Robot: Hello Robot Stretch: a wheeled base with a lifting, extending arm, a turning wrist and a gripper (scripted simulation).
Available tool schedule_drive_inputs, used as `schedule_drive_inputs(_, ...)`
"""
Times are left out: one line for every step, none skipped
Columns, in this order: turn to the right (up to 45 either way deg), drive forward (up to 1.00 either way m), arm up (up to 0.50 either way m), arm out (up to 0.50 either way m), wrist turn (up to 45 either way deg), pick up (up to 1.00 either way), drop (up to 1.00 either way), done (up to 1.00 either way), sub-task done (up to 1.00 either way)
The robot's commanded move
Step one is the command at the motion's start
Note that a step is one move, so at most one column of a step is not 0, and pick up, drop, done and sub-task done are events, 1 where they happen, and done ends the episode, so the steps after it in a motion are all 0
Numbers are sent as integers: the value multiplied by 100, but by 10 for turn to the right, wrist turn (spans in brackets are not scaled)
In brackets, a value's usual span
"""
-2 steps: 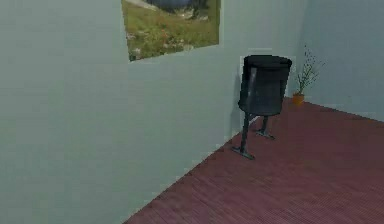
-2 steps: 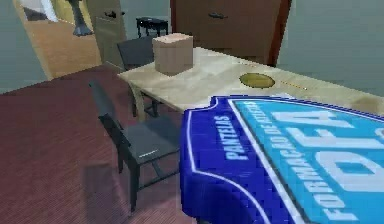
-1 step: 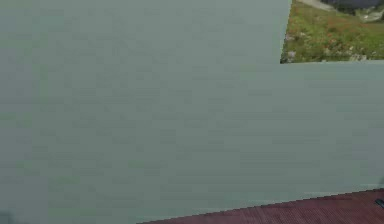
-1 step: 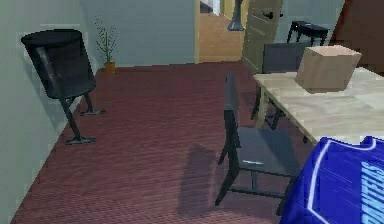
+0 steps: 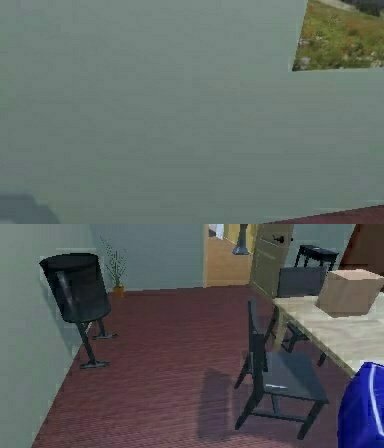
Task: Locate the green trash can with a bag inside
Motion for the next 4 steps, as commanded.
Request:
schedule_drive_inputs(450,0,0,0,0,0,0,0,0)
schedule_drive_inputs(330,0,0,0,0,0,0,0,0)
schedule_drive_inputs(0,95,0,0,0,0,0,0,0)
schedule_drive_inputs(420,0,0,0,0,0,0,0,0)
